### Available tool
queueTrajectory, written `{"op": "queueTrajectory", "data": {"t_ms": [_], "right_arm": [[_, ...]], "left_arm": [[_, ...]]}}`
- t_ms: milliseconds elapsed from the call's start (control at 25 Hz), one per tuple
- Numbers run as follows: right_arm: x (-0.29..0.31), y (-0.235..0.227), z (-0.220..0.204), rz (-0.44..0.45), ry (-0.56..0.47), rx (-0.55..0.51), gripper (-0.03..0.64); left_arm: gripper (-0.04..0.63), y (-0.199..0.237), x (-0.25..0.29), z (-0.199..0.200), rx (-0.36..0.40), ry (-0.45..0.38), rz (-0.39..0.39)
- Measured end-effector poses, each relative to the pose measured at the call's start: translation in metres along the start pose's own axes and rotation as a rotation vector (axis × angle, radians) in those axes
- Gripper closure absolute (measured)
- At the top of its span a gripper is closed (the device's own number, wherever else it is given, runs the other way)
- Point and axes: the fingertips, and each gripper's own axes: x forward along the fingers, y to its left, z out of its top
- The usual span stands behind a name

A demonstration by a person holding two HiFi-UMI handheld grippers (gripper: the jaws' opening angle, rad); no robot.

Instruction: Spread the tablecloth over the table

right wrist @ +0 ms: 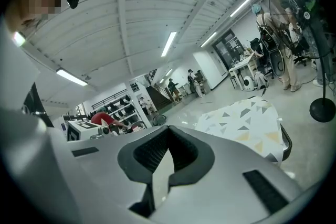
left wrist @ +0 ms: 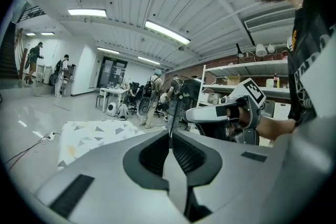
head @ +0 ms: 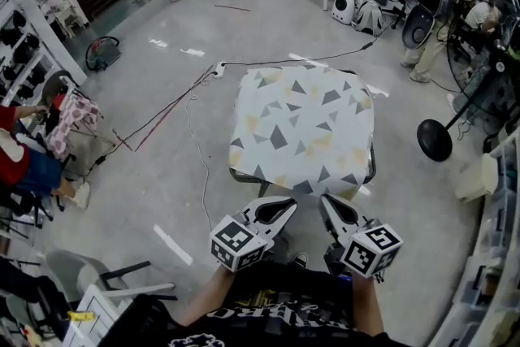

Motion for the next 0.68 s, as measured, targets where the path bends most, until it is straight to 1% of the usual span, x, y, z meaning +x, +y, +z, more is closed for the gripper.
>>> {"op": "queueTrajectory", "data": {"t_ms": [520,680], "right_arm": [[-0.0052,-0.0008,-0.0003,0.001,-0.002,0.01,0.603],[-0.0043,-0.0008,0.003,0.008,-0.001,-0.005,0.603]], "left_arm": [[0.561,-0.0017,-0.0025,0.0029,0.002,-0.015,0.009],[0.561,-0.0023,-0.0011,0.0045,0.009,-0.014,0.009]]}}
